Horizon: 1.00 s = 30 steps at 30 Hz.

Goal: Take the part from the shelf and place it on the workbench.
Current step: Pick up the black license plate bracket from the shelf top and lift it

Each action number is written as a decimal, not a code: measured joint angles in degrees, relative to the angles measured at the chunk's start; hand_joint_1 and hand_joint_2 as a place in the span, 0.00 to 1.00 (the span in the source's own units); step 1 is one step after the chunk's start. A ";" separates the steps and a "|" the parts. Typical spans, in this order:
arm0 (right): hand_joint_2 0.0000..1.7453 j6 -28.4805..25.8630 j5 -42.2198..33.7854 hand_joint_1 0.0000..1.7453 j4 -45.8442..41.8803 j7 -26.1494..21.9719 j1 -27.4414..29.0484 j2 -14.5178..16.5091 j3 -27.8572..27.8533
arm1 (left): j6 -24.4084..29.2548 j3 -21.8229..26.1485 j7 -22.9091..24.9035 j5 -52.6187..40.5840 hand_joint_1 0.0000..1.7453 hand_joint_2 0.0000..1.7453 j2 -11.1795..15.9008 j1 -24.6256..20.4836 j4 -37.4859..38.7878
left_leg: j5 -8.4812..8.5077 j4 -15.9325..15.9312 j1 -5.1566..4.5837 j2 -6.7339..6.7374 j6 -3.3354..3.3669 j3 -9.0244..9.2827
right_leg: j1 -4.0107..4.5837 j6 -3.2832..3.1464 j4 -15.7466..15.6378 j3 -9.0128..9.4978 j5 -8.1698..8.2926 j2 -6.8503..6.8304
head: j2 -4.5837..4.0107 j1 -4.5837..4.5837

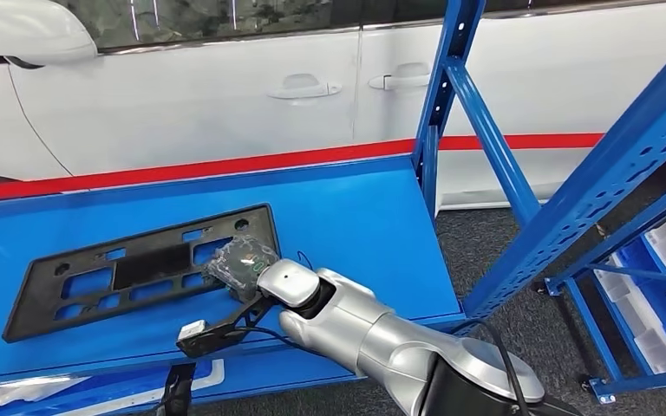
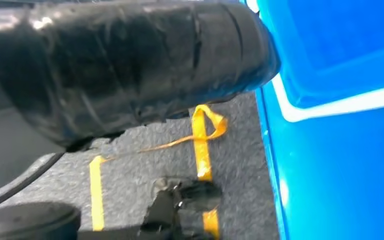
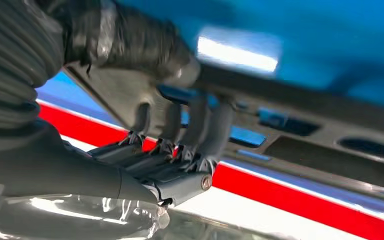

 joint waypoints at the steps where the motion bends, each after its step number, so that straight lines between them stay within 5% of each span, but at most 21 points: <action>1: 1.00 0.26 -0.53 0.98 0.11 -0.03 0.10 0.00 0.10 | -0.47 -0.11 1.65 -0.21 0.00 0.00 0.04 0.05 0.02 | -0.21 -0.35 -0.21 -0.04 0.24 0.22 | -0.02 0.24 -0.09 0.00 -0.04 -0.01 | 0.00 0.01; 4: 1.00 0.61 -1.50 0.98 0.42 -0.05 0.38 -0.03 0.44 | -1.72 -0.39 5.29 -0.64 0.00 0.00 0.17 0.61 0.10 | 0.59 -1.35 -0.03 0.07 0.90 1.00 | 0.00 1.10 0.75 -0.25 -0.99 -0.13 | 0.00 0.08; 8: 1.00 0.74 -1.86 0.98 0.80 -0.04 0.68 -0.15 0.68 | -2.10 -0.58 5.80 -0.72 0.00 0.00 0.27 0.79 0.17 | 0.79 -1.89 0.19 0.20 1.47 1.46 | -0.28 1.93 12.67 -5.69 -6.92 -0.44 | 0.00 0.25; 10: 1.00 0.83 -1.95 0.98 1.04 -0.04 0.95 -0.21 0.81 | -2.15 -0.71 5.91 -0.71 0.00 0.00 0.29 0.90 0.24 | 0.60 -1.63 0.21 0.17 1.45 1.45 | -0.60 2.24 15.14 -7.06 -6.79 -0.50 | 0.00 0.25; 13: 1.00 0.82 -1.98 0.98 1.25 -0.04 0.98 -0.22 0.90 | -2.23 -0.75 6.03 -0.71 0.00 0.00 0.28 1.04 0.28 | -0.05 -0.70 0.32 0.01 0.85 1.34 | -0.99 2.39 5.76 -2.52 -1.92 -0.63 | 0.00 0.25; 15: 1.00 0.80 -2.01 0.97 1.31 -0.04 0.96 -0.14 0.92 | -2.30 -0.76 6.20 -0.74 0.00 0.00 0.30 1.02 0.31 | -0.43 0.02 0.24 -0.05 0.25 1.01 | -0.88 2.09 1.49 -0.41 -0.81 -0.51 | 0.00 0.20; 20: 1.00 0.74 -3.09 0.98 1.49 0.01 0.84 0.05 1.27 | -5.87 -1.33 12.55 -2.46 0.00 0.00 0.51 1.29 0.45 | -1.92 1.89 0.49 0.00 -1.03 0.13 | -0.85 0.55 0.48 0.02 -0.36 -0.47 | 0.00 0.05; 23: 1.00 0.61 -4.08 1.00 1.49 0.07 0.72 0.06 1.92 | -9.44 -2.90 17.53 -4.96 0.00 0.00 0.82 2.31 0.61 | -6.91 11.95 0.59 0.03 -1.56 -4.23 | -0.81 0.10 0.20 0.15 -0.19 -0.56 | 0.00 -0.05; 25: 1.00 0.50 -4.55 1.00 1.49 0.08 0.77 0.05 2.32 | -10.89 -4.07 19.90 -6.39 0.00 0.00 1.28 3.32 0.80 | -7.75 15.97 0.64 0.03 -1.67 -6.10 | -0.69 0.05 0.20 0.15 -0.21 -0.50 | 0.00 -0.05; 26: 1.00 0.40 -4.74 1.00 1.49 0.10 0.78 0.05 2.51 | -11.19 -4.71 20.80 -6.93 0.00 0.00 1.64 3.79 0.91 | -6.65 14.74 0.64 0.03 -1.62 -5.53 | -0.67 0.05 0.21 0.18 -0.22 -0.46 | 0.00 -0.05; 30: 1.00 -0.66 -5.29 0.99 1.49 0.11 0.50 0.06 2.94 | -10.84 -7.05 23.73 -7.85 0.00 0.00 3.12 4.98 1.21 | -1.26 0.83 0.39 -0.01 -0.96 1.34 | -0.48 0.43 0.26 0.19 -0.30 -0.41 | 0.00 0.00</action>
